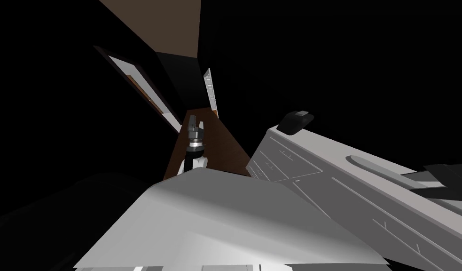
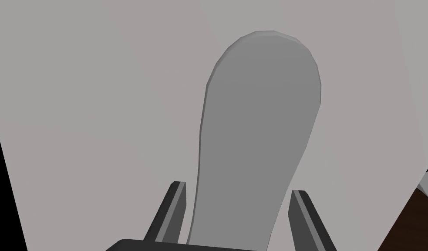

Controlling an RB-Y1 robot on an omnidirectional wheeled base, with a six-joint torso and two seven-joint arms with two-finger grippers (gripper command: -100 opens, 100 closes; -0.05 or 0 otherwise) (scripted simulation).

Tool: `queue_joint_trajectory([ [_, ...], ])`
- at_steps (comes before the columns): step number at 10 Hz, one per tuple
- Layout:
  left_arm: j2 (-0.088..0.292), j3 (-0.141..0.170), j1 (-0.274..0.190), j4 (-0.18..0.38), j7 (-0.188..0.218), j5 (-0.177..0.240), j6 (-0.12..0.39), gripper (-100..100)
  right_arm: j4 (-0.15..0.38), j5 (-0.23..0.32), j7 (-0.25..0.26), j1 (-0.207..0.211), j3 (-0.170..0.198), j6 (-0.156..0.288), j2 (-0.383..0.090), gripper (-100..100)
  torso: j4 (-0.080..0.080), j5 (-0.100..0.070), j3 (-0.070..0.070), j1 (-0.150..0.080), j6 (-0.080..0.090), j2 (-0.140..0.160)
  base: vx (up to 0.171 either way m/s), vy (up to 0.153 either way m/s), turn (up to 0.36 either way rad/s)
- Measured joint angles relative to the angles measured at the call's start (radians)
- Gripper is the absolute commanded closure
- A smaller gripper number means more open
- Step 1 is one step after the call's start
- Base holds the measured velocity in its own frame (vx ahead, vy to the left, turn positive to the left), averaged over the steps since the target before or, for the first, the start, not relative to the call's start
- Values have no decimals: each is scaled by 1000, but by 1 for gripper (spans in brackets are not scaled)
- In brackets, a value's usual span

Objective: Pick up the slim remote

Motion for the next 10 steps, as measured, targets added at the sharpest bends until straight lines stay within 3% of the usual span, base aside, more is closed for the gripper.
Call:
queue_joint_trajectory([
  [3, 0, 0, 0, 0, 0, 0, 0, 0, 0, 0, 0, 0, 0, 0, 0, 100, 0, 0, 0, 0, 0, 0, 0, 0, 0],
  [4, 0, 0, 0, 0, 0, 0, 0, 0, 0, 0, 0, 0, 0, 0, 0, 0, 0, 0, 0, 0, 0, 0, 0, 0, 0],
  [5, 0, 0, 0, 0, 0, 0, 0, 0, 0, 0, 0, 0, 0, 0, 0, 100, 0, 0, 0, 0, 0, 0, -5, -7, -89],
  [6, 0, 0, 0, 0, 0, 0, 0, 0, 13, -8, 4, 48, -46, -4, -8, 100, 1, 1, 1, 0, 1, 1, -9, -10, -50],
  [10, 0, 0, 0, 0, 0, 0, 0, 0, 12, -104, 17, 111, -56, 14, -89, 100, 1, 1, 2, 0, 0, 2, -12, -15, -53],
])
